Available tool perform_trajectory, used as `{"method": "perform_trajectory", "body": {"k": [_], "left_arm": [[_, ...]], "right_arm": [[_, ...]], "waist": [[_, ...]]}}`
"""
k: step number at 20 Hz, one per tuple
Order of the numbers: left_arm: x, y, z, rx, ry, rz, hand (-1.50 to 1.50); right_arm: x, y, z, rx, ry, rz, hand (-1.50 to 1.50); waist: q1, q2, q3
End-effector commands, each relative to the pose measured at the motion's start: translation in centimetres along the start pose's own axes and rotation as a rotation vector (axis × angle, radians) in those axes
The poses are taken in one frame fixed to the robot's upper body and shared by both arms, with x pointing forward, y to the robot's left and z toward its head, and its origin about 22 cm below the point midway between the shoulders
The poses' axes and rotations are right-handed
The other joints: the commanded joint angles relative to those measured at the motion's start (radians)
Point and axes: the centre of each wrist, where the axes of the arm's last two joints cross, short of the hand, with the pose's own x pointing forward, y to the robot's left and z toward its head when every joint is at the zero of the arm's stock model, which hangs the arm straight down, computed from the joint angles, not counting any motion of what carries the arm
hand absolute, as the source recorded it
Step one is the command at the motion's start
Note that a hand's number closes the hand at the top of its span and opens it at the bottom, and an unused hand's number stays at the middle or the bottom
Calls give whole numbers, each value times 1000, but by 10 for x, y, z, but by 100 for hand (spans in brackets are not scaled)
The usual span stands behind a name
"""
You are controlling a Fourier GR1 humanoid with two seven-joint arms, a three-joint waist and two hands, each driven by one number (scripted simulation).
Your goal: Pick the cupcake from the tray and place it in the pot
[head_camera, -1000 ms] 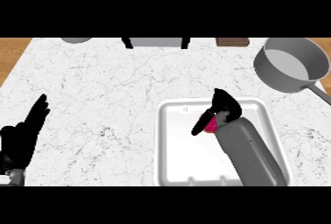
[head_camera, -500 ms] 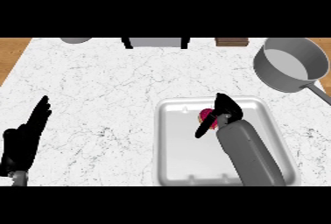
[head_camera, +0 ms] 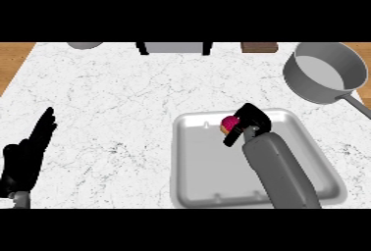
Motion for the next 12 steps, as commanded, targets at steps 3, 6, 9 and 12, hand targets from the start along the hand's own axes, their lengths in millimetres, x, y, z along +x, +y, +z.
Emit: {"method": "perform_trajectory", "body": {"k": [3,6,9,12], "left_arm": [[-3,-6,4,-2,-7,-3,0],[-6,2,0,-17,0,-3,0],[10,-11,-5,-17,-33,-3,0],[9,6,-7,-27,-21,1,0]], "right_arm": [[3,10,0,9,46,41,150],[28,-1,-3,-26,34,16,150],[24,-67,-24,-156,-18,-39,150],[29,-82,-32,-236,-39,-28,150]], "waist": [[0,5,3],[8,7,3],[32,17,4],[43,20,4]]}}
